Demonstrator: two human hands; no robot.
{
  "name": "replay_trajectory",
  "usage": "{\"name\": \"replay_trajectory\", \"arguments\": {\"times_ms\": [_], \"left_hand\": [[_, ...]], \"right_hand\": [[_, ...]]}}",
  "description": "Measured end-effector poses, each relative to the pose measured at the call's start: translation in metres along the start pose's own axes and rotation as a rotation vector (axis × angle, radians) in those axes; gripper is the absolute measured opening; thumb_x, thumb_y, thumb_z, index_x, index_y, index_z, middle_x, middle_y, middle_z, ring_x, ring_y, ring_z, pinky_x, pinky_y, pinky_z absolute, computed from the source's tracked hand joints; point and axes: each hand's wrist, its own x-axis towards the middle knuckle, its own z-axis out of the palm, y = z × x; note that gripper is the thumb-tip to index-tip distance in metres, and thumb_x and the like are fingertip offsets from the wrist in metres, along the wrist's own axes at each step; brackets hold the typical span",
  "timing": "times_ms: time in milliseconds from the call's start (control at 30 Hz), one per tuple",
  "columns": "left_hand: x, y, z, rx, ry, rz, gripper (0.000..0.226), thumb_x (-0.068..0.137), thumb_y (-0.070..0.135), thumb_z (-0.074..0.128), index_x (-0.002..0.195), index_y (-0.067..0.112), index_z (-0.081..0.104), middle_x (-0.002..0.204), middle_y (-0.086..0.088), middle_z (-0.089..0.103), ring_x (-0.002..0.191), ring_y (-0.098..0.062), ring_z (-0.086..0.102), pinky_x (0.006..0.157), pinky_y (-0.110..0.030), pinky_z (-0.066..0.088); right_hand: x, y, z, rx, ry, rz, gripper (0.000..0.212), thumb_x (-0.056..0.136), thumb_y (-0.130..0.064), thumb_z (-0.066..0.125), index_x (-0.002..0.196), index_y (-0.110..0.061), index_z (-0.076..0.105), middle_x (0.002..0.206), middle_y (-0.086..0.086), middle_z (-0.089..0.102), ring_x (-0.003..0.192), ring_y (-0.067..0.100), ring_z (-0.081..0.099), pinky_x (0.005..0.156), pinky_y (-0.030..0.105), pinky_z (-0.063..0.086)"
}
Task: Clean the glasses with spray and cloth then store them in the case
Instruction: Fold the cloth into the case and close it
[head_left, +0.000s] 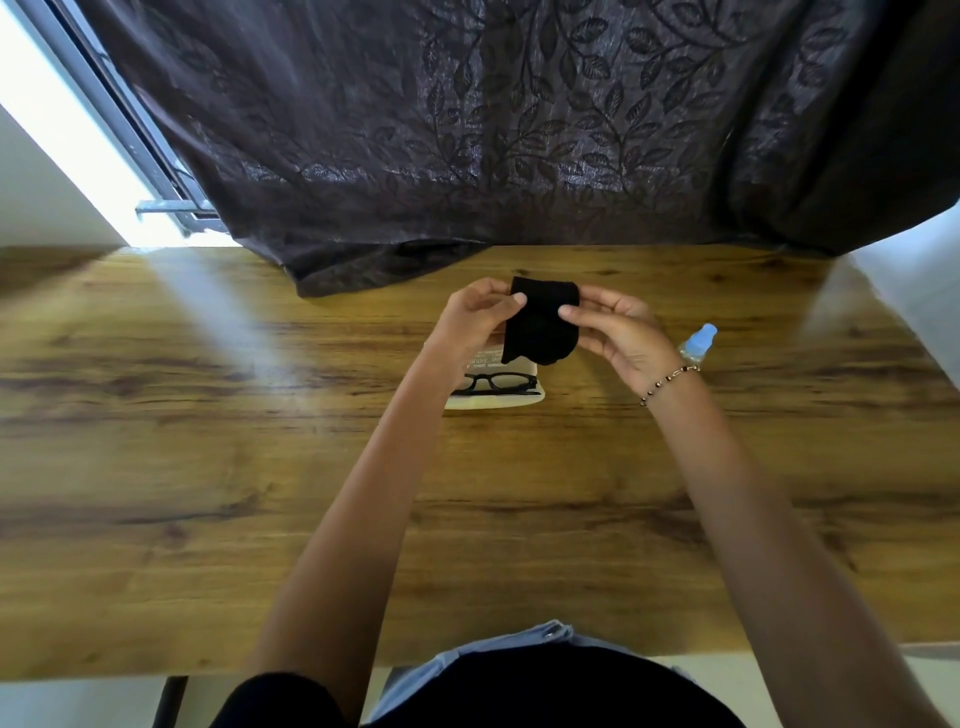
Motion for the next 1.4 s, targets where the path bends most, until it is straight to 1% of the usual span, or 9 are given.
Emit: {"name": "replay_trajectory", "arguments": {"times_ms": [167, 333, 500, 600, 700, 833, 1100, 1267, 1400], "left_hand": [[-0.001, 0.004, -0.004, -0.070, -0.029, 0.031, 0.024, 0.092, 0.014, 0.059, 0.116, 0.010, 0.061, 0.107, -0.009, 0.069, 0.097, -0.018, 0.068, 0.077, -0.024, 0.056], [-0.004, 0.008, -0.006, -0.092, -0.052, 0.056, 0.022, 0.095, 0.007, 0.047, 0.094, 0.014, 0.068, 0.100, -0.004, 0.068, 0.092, -0.015, 0.066, 0.076, -0.026, 0.055], [-0.004, 0.010, -0.009, -0.025, -0.009, 0.077, 0.016, 0.092, 0.022, 0.058, 0.099, 0.012, 0.068, 0.100, -0.002, 0.070, 0.094, -0.014, 0.068, 0.080, -0.029, 0.057], [-0.004, 0.012, -0.010, 0.037, 0.021, 0.180, 0.018, 0.089, 0.016, 0.064, 0.107, 0.014, 0.064, 0.091, 0.000, 0.067, 0.092, -0.013, 0.067, 0.075, -0.031, 0.058], [-0.003, 0.014, -0.011, 0.109, 0.019, 0.207, 0.029, 0.088, 0.011, 0.064, 0.117, 0.018, 0.060, 0.096, -0.007, 0.068, 0.099, -0.021, 0.066, 0.085, -0.037, 0.056], [-0.002, 0.017, -0.012, 0.197, 0.026, 0.183, 0.024, 0.087, 0.005, 0.063, 0.110, 0.014, 0.067, 0.102, -0.007, 0.070, 0.101, -0.018, 0.066, 0.093, -0.036, 0.053], [-0.006, 0.020, -0.009, 0.118, 0.057, 0.101, 0.015, 0.092, 0.010, 0.057, 0.100, 0.017, 0.068, 0.102, -0.009, 0.070, 0.079, -0.018, 0.071, 0.060, -0.024, 0.055], [-0.009, 0.019, -0.012, 0.020, 0.050, 0.060, 0.019, 0.094, 0.011, 0.049, 0.102, 0.011, 0.067, 0.100, -0.007, 0.068, 0.074, -0.015, 0.069, 0.062, -0.025, 0.056], [-0.009, 0.018, -0.013, -0.012, 0.049, 0.042, 0.024, 0.091, 0.027, 0.060, 0.104, 0.007, 0.066, 0.100, -0.006, 0.071, 0.083, -0.019, 0.071, 0.065, -0.026, 0.057]], "right_hand": [[-0.001, -0.002, 0.002, 0.045, 0.006, -0.028, 0.019, 0.080, 0.006, 0.067, 0.091, -0.010, 0.065, 0.093, 0.004, 0.071, 0.090, 0.014, 0.069, 0.069, 0.022, 0.057], [0.000, -0.001, 0.004, 0.036, -0.042, -0.055, 0.019, 0.084, 0.008, 0.060, 0.081, -0.010, 0.064, 0.082, -0.001, 0.071, 0.085, 0.010, 0.069, 0.069, 0.021, 0.056], [0.001, 0.000, 0.006, 0.059, -0.063, -0.036, 0.015, 0.089, -0.002, 0.057, 0.082, -0.010, 0.067, 0.084, 0.000, 0.073, 0.083, 0.009, 0.069, 0.069, 0.022, 0.057], [0.001, 0.000, 0.009, -0.002, -0.036, -0.117, 0.010, 0.085, -0.003, 0.066, 0.088, -0.011, 0.069, 0.089, 0.000, 0.074, 0.087, 0.010, 0.070, 0.071, 0.021, 0.057], [0.001, -0.001, 0.010, -0.039, -0.002, -0.158, 0.024, 0.082, 0.003, 0.067, 0.098, -0.015, 0.067, 0.101, 0.007, 0.071, 0.097, 0.018, 0.068, 0.080, 0.027, 0.058], [0.001, -0.005, 0.012, -0.084, 0.042, -0.149, 0.021, 0.087, 0.004, 0.059, 0.091, -0.013, 0.069, 0.095, 0.003, 0.071, 0.095, 0.016, 0.066, 0.084, 0.030, 0.054], [0.002, -0.005, 0.017, -0.040, -0.006, -0.140, 0.022, 0.090, 0.004, 0.051, 0.087, -0.010, 0.068, 0.093, 0.000, 0.069, 0.089, 0.008, 0.067, 0.073, 0.019, 0.055], [0.002, -0.005, 0.016, -0.011, -0.021, -0.146, 0.006, 0.086, -0.004, 0.065, 0.090, -0.007, 0.069, 0.091, 0.003, 0.074, 0.089, 0.011, 0.069, 0.077, 0.021, 0.057], [0.001, -0.004, 0.016, -0.086, -0.002, -0.194, 0.020, 0.080, -0.003, 0.071, 0.096, -0.015, 0.070, 0.097, 0.006, 0.074, 0.094, 0.016, 0.070, 0.078, 0.022, 0.057]]}}
